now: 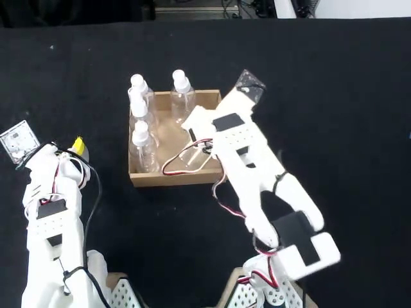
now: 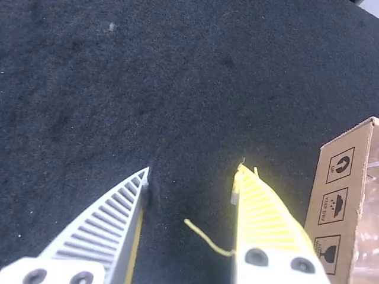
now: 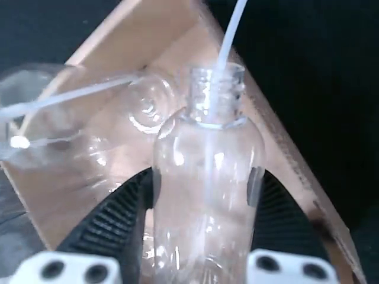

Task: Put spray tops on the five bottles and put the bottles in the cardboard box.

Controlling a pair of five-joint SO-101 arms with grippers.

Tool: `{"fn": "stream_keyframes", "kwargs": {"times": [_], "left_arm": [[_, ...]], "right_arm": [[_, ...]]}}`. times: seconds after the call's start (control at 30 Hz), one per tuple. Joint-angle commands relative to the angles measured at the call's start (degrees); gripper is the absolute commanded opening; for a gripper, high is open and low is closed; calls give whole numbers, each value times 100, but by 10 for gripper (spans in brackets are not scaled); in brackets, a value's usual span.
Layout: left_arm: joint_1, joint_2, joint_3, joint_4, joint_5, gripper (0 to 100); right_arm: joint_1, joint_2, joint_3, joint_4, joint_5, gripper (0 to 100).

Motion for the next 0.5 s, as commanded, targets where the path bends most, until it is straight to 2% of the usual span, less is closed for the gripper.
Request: {"fn": "stream_keyframes", "kwargs": {"times": [0.0,0.13,0.47], "left_arm": [[31,-62,-66,-132,-35,202],[31,-62,-66,-132,-35,202],[40,-62,-66,-132,-35,202]], "right_arm": [[79,-673,13,53,62,176],[246,-1165,171,62,105,176],[888,-2774,1007,281,1363,176]]}}
